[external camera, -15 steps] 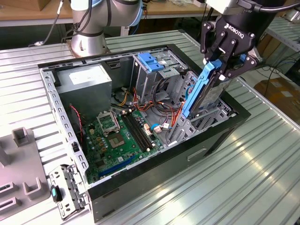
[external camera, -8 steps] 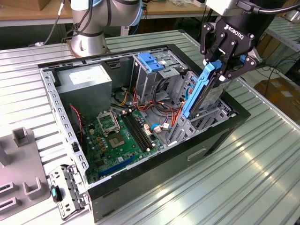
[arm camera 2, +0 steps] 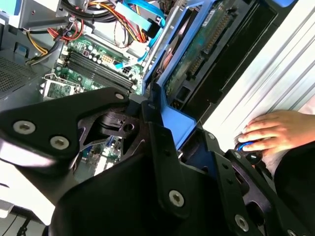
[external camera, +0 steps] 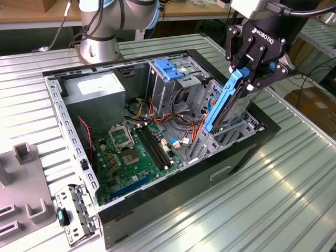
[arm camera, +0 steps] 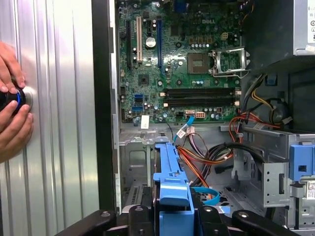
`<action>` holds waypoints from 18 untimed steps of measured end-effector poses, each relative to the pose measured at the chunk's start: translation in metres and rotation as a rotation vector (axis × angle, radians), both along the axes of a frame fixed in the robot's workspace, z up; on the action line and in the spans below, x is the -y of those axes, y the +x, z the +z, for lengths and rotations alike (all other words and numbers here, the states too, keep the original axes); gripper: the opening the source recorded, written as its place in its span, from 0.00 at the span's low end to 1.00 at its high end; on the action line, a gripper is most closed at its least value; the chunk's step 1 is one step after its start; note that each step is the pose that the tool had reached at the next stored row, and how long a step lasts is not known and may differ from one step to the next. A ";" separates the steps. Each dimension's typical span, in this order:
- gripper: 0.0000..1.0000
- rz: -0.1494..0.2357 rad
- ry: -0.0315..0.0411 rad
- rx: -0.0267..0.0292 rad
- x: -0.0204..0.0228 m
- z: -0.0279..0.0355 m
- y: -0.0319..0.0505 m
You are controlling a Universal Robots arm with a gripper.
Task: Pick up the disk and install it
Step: 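Insert the disk into the insertion slot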
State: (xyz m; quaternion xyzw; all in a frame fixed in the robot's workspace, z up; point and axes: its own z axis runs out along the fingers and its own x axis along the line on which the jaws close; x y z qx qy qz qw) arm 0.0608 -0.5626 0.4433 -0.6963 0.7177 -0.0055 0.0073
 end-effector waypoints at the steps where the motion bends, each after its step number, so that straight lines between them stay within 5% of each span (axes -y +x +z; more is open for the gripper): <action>1: 0.37 0.000 -0.0001 0.0019 0.0000 0.0008 0.0000; 4: 0.37 0.000 0.0001 0.0135 0.0000 0.0020 -0.0001; 6: 0.37 0.001 -0.0001 0.0294 0.0000 0.0020 -0.0001; 8: 0.37 0.005 -0.0002 0.0593 0.0000 0.0021 -0.0001; 10: 0.37 0.009 -0.0002 0.1038 0.0000 0.0021 -0.0007; 11: 0.37 0.010 0.0000 0.1111 0.0000 0.0020 -0.0011; 18: 0.37 0.011 -0.0002 0.1165 0.0000 0.0020 -0.0018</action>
